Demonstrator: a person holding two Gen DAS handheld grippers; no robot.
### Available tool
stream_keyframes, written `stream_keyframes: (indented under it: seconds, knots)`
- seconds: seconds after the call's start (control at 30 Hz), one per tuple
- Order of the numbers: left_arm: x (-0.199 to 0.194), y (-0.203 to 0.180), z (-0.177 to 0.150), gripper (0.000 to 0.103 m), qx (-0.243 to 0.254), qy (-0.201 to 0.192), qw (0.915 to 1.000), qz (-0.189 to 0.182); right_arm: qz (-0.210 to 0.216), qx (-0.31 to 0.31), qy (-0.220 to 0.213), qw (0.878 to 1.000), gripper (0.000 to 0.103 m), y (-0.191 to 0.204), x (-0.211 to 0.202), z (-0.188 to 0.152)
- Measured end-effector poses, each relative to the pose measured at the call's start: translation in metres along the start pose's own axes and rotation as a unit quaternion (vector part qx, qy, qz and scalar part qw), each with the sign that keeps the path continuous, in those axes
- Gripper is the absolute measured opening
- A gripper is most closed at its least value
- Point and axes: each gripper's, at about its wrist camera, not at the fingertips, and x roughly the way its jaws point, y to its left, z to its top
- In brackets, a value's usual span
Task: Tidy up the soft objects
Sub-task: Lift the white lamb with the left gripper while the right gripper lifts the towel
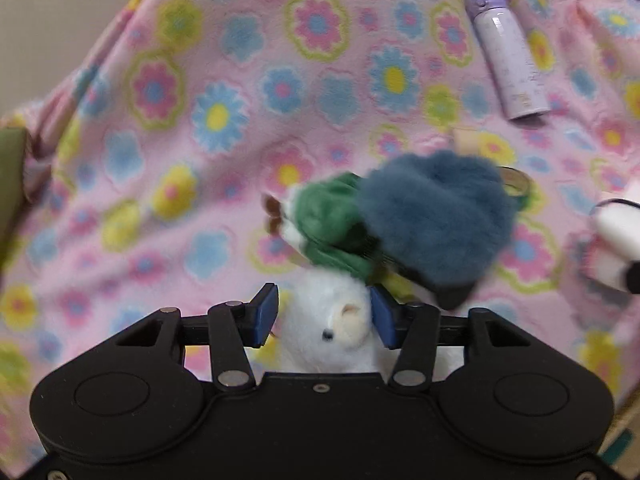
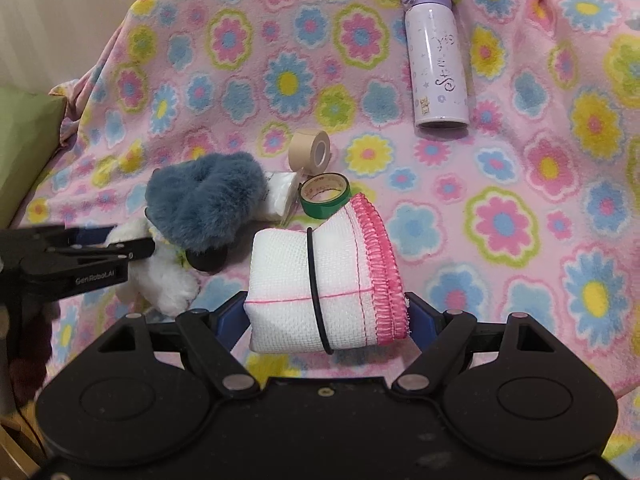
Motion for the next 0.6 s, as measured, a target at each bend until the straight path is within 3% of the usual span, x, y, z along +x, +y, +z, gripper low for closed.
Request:
stream_keyframes:
  seconds: [0.1,0.2,0.3,0.43,0.6]
  knots:
    - [-0.004,0.02,0.007,0.062,-0.085,0.003,0.9962,0.02,0.002,0.005,0.001,1.0,0.08,-0.001,0.0,0.0]
    - [-0.012,0.038,0.001,0.073,-0.196,0.02,0.9802,0.017,0.004,0.003,0.005,1.0,0.08,0.0,0.003,-0.001]
    - [-0.016,0.037,-0.013,0.077,-0.26,0.05,0.9639,0.022,0.007,0.002,0.007,1.0,0.08,0.001,0.005,0.0]
    - [-0.015,0.02,-0.021,0.08,-0.277,0.058,0.9588,0.025,0.012,0.001,0.008,1.0,0.08,0.002,0.007,0.0]
    - [-0.004,0.006,-0.014,0.085,-0.267,0.057,0.9614,0.033,0.011,0.003,0.01,1.0,0.08,0.0,0.008,-0.001]
